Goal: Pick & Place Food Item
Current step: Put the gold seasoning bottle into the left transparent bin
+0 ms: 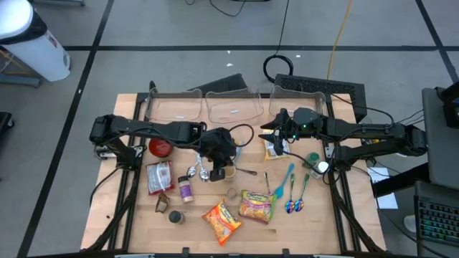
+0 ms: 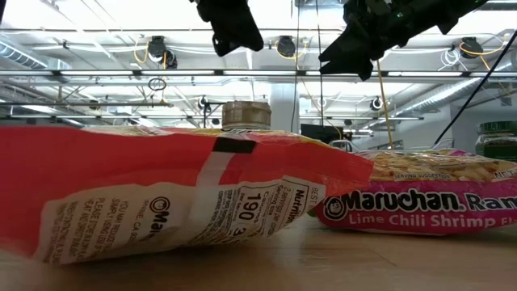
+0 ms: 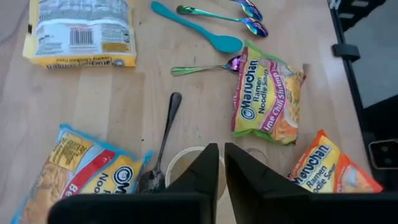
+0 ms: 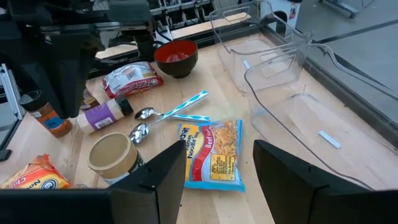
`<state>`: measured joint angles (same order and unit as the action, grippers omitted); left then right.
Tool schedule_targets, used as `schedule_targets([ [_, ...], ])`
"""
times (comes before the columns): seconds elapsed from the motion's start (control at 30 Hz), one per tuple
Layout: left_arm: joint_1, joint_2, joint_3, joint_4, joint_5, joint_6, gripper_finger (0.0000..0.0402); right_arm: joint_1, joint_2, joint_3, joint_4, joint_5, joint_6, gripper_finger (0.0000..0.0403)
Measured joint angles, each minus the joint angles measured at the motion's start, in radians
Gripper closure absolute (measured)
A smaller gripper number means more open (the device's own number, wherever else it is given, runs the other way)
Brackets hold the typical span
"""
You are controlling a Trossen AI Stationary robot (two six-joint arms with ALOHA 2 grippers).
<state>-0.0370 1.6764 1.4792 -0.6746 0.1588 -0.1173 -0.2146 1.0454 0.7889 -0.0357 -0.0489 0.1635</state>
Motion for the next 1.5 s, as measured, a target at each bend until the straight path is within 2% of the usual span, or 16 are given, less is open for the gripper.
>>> schedule_targets([
  [0.1,0.009,0.001,0.0,-0.004,0.0,-0.017,0.0318,0.0,0.0,0.0,0.0,0.0,0.0,0.0221],
  [0.43,0.017,0.001,0.0,-0.008,0.003,-0.042,0.0113,-0.008,0.0,0.0,-0.006,0.005,-0.028,0.022],
  [0.63,0.005,0.028,0.0,-0.013,-0.05,-0.02,0.0038,-0.028,0.0,-0.003,-0.019,0.078,-0.028,0.022],
  [0.8,-0.018,0.1,0.0,-0.02,-0.02,-0.019,0.0015,-0.042,-0.001,-0.057,0.003,0.075,0.017,0.022],
  [0.97,-0.034,0.122,0.0,-0.019,-0.02,-0.019,0.0019,-0.041,0.0,-0.126,0.032,0.075,0.109,0.022],
  [1.23,-0.056,0.125,0.0,-0.016,-0.089,0.045,0.0023,-0.041,0.0,-0.233,0.174,0.072,0.212,0.022],
  [1.37,-0.066,0.135,-0.001,-0.028,-0.092,0.054,0.0021,-0.041,0.0,-0.239,0.19,0.071,0.217,0.022],
  [1.5,-0.07,0.142,0.0,-0.026,-0.142,0.079,0.002,-0.041,0.0,-0.239,0.19,0.071,0.215,0.022],
])
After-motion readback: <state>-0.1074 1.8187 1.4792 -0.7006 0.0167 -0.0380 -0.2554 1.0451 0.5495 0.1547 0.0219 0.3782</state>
